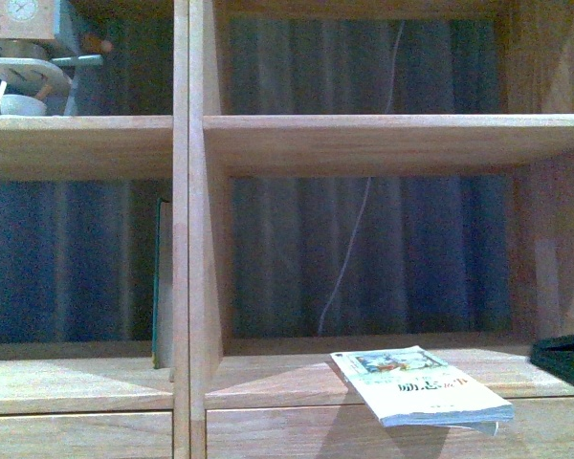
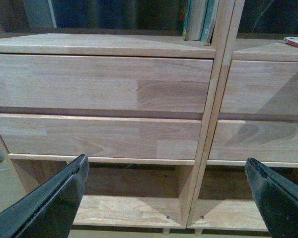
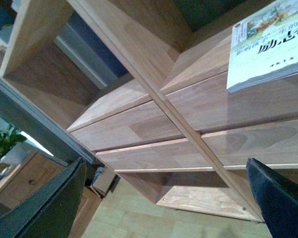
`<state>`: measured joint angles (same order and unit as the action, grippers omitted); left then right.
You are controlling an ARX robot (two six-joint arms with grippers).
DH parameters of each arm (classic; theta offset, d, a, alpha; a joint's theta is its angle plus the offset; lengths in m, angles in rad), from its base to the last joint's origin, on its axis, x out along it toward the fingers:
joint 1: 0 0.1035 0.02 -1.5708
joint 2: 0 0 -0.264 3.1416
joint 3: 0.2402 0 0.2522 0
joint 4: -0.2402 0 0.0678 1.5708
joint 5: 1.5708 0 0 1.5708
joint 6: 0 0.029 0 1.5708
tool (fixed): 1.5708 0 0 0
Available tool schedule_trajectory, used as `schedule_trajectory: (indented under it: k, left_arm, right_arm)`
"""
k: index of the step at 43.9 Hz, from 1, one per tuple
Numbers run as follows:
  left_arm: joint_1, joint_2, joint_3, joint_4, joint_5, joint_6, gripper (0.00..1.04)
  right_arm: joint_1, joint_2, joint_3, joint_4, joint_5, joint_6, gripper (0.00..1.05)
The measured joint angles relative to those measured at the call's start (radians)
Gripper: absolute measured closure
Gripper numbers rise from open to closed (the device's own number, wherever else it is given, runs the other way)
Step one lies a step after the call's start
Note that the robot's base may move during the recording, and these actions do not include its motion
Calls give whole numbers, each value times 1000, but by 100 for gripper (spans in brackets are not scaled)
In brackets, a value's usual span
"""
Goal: Organize books on shelf
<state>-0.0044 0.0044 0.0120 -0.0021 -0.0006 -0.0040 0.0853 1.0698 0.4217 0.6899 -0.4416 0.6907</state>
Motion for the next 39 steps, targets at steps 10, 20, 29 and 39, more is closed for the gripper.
schedule_trajectory:
  k: [10,20,29,39]
  left_arm:
    - [0,0,0,0,0,0,7]
    - [0,0,0,0,0,0,7]
    - [0,0,0,0,0,0,7]
    - [0,0,0,0,0,0,7]
  right_arm:
    - [81,373,153,82,103,86,7]
    - [95,606,334,123,197,248,7]
    - [84,745,509,126,315,423,7]
    - [54,824,625,70,389,510,7]
